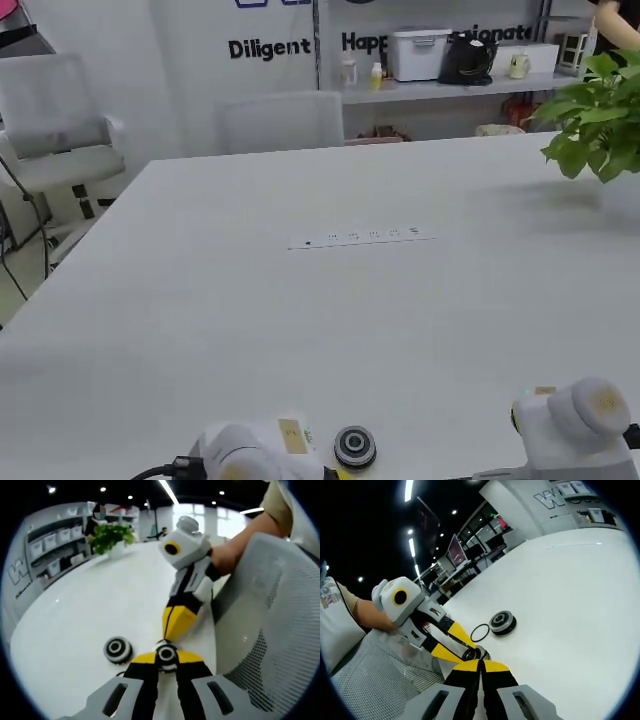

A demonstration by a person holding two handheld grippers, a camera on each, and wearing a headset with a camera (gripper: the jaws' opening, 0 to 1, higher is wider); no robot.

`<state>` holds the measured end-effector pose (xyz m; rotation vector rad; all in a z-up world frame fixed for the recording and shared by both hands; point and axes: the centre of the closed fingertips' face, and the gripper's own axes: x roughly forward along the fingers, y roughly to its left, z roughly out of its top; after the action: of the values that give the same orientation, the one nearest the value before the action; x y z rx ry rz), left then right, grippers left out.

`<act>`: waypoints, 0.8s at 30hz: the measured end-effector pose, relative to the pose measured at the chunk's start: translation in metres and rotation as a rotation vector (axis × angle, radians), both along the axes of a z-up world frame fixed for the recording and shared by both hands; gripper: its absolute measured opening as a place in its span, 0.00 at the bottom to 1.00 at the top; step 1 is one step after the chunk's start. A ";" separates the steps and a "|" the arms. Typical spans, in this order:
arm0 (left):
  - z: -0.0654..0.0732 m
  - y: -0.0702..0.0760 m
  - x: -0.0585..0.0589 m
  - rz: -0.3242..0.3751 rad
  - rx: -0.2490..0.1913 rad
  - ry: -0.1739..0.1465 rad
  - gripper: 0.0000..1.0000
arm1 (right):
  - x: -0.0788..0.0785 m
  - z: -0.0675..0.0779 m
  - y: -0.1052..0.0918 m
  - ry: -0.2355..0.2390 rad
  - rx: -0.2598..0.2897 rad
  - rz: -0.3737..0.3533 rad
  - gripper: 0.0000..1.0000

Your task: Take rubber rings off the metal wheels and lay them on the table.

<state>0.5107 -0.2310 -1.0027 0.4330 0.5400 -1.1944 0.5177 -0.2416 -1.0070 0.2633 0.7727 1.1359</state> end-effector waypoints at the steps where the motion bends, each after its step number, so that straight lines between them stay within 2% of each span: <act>1: 0.000 0.000 0.000 0.000 0.000 0.000 0.13 | 0.000 0.000 0.000 0.005 0.002 -0.001 0.00; 12: -0.001 0.000 0.001 0.007 0.021 0.002 0.12 | -0.001 0.003 0.002 0.041 0.033 -0.007 0.00; 24: -0.001 0.000 0.000 0.005 0.017 0.002 0.12 | -0.006 0.006 0.007 0.064 0.055 0.006 0.00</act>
<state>0.5105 -0.2311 -1.0034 0.4448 0.5532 -1.1864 0.5116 -0.2350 -1.0009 0.3446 0.8005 1.1603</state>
